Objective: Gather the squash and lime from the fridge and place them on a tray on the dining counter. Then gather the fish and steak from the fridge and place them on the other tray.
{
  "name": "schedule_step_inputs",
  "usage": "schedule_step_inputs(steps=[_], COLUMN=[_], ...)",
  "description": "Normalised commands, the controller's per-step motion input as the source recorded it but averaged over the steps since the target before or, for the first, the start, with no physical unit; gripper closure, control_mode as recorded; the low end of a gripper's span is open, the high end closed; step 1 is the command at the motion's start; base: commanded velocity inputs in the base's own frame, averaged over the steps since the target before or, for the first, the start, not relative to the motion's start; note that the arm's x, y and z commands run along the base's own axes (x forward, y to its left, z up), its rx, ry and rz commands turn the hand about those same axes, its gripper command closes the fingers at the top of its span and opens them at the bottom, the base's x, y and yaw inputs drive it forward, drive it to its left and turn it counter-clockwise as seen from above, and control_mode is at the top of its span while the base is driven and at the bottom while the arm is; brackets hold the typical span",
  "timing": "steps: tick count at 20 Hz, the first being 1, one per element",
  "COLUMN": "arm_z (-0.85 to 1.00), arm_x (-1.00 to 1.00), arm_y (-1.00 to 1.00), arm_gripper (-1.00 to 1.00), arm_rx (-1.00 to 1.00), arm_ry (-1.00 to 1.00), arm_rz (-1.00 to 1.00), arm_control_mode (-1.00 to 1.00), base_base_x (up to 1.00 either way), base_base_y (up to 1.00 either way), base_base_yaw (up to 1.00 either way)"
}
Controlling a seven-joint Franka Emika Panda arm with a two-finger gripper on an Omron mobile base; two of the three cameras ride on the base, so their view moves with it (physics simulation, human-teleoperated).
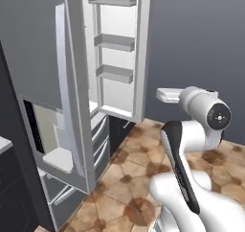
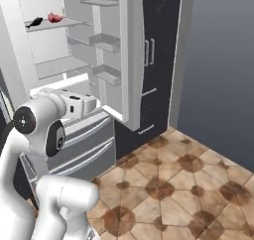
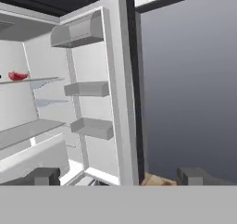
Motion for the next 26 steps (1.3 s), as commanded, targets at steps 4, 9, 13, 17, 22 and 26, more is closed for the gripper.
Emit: schedule_step_inputs(steps=[4, 9, 13, 17, 22, 26], arm_z=[0.00, 0.00, 0.00, 0.00, 0.00, 0.00], arm_x=[0.00, 0.00, 0.00, 0.00, 0.00, 0.00], arm_y=[0.00, 0.00, 0.00, 0.00, 0.00, 0.00], arm_gripper=[-1.00, -1.00, -1.00, -1.00, -1.00, -1.00], arm_rx=[0.00, 0.00, 0.00, 0.00, 0.00, 0.00], arm_ry=[0.00, 0.00, 0.00, 0.00, 0.00, 0.00], arm_rz=[0.00, 0.00, 0.00, 0.00, 0.00, 0.00], arm_control_mode=[1.00, 1.00, 1.00, 1.00, 1.00, 1.00], base_base_x=[0.21, 0.09, 0.14, 0.03, 0.13, 0.26], base_base_y=[-0.38, -0.26, -0.45, -0.75, -0.69, -0.52], base_base_yaw=[0.34, 0.42, 0.44, 0.41, 0.41, 0.37])
